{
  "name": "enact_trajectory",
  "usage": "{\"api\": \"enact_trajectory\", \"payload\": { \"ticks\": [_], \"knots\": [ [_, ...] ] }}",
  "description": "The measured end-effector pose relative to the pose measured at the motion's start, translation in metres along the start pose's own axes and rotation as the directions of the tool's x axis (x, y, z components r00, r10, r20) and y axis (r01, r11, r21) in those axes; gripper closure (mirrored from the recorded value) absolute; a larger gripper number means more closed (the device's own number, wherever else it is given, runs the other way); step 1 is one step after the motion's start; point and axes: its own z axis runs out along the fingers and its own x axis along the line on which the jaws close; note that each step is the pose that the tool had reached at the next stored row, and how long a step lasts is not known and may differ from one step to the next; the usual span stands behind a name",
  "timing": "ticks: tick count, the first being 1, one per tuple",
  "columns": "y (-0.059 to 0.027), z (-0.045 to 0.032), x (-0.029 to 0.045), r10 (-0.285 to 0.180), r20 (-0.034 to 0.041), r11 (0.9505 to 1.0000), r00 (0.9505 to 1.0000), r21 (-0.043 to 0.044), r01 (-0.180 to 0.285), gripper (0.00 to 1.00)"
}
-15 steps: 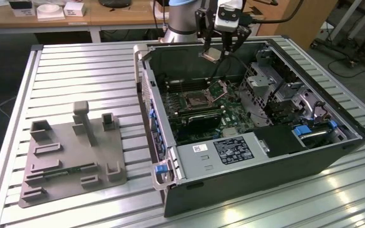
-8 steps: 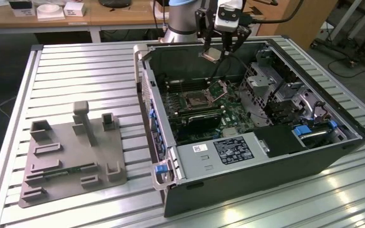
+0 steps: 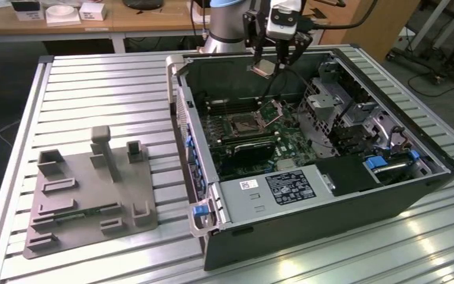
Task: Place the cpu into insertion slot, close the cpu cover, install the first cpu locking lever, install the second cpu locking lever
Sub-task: 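Place the cpu into insertion slot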
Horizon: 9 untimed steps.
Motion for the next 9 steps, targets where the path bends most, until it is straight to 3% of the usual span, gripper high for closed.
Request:
{"api": "enact_trajectory", "payload": {
  "ticks": [9],
  "knots": [
    [0.0,0.0002,0.0,0.066,0.0059,0.9978,0.9978,-0.0014,-0.066,0.46]
  ]
}}
